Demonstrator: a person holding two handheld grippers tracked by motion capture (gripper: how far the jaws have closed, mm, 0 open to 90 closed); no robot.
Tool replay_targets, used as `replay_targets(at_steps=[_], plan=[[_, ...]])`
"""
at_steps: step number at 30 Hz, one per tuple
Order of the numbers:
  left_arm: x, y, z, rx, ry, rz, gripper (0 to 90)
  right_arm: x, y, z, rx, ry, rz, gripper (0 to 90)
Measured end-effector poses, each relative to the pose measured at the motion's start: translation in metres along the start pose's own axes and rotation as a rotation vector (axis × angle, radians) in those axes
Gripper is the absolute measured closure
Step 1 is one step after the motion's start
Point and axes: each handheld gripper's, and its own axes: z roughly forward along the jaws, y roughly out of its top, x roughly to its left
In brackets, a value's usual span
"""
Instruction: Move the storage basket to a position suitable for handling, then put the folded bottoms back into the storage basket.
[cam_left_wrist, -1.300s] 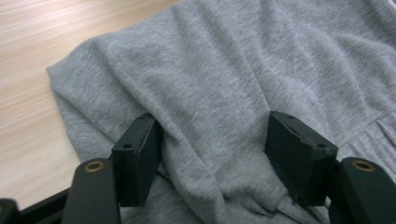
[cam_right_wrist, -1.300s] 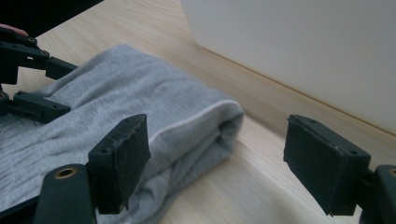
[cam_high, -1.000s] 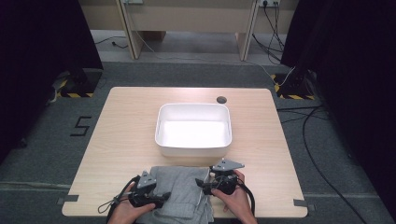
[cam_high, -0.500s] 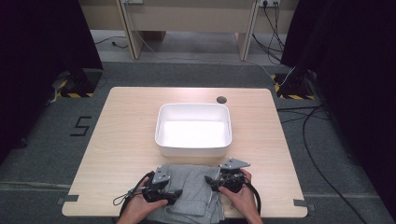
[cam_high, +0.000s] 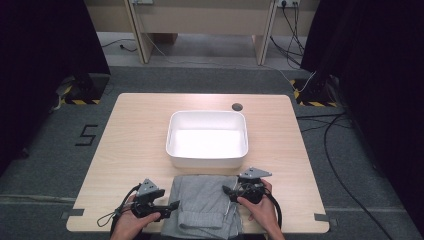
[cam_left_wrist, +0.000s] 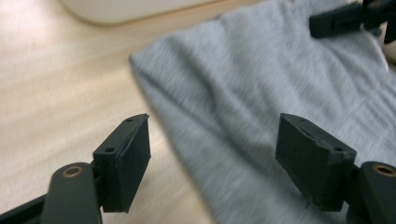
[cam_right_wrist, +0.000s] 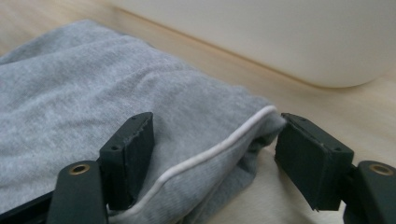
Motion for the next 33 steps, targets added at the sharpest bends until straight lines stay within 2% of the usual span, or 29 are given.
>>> replay_targets(at_steps=[3, 7, 9, 12, 14, 18, 23, 26, 31, 33], plan=[[-0.002, -0.001, 0.008, 0.021, -0.015, -0.002, 26.9, -0.006, 0.001, 0.0, -0.012, -0.012, 0.022, 31.5], [-0.007, 0.0, 0.01, 0.028, -0.02, 0.011, 27.4, -0.003, 0.0, -0.002, -0.021, -0.007, 0.032, 32.8], [-0.008, -0.001, 0.005, 0.014, -0.019, -0.006, 24.5, -0.005, 0.001, -0.005, -0.039, 0.013, 0.052, 29.8], [-0.009, -0.007, -0.004, -0.002, -0.045, -0.067, 16.5, -0.011, 0.003, -0.011, -0.081, 0.042, 0.095, 24.5], [-0.012, -0.015, -0.009, -0.005, -0.052, -0.077, 15.2, -0.014, 0.005, -0.015, -0.07, 0.037, 0.07, 22.4], [-0.022, -0.029, -0.01, -0.001, -0.073, -0.092, 15.0, -0.015, 0.01, -0.019, -0.086, 0.049, 0.057, 21.1], [-0.035, -0.033, -0.003, 0.009, -0.065, -0.046, 14.6, -0.016, 0.012, -0.019, -0.072, 0.037, 0.042, 20.7], [-0.038, -0.032, -0.003, 0.004, -0.074, -0.057, 14.6, -0.018, 0.012, -0.02, -0.073, 0.04, 0.039, 21.0], [-0.043, -0.031, -0.01, -0.044, -0.08, -0.042, 14.9, -0.019, 0.012, -0.019, -0.062, 0.036, 0.035, 21.7], [-0.046, -0.032, -0.01, -0.046, -0.067, -0.016, 14.8, -0.018, 0.013, -0.019, -0.061, 0.034, 0.036, 21.8]])
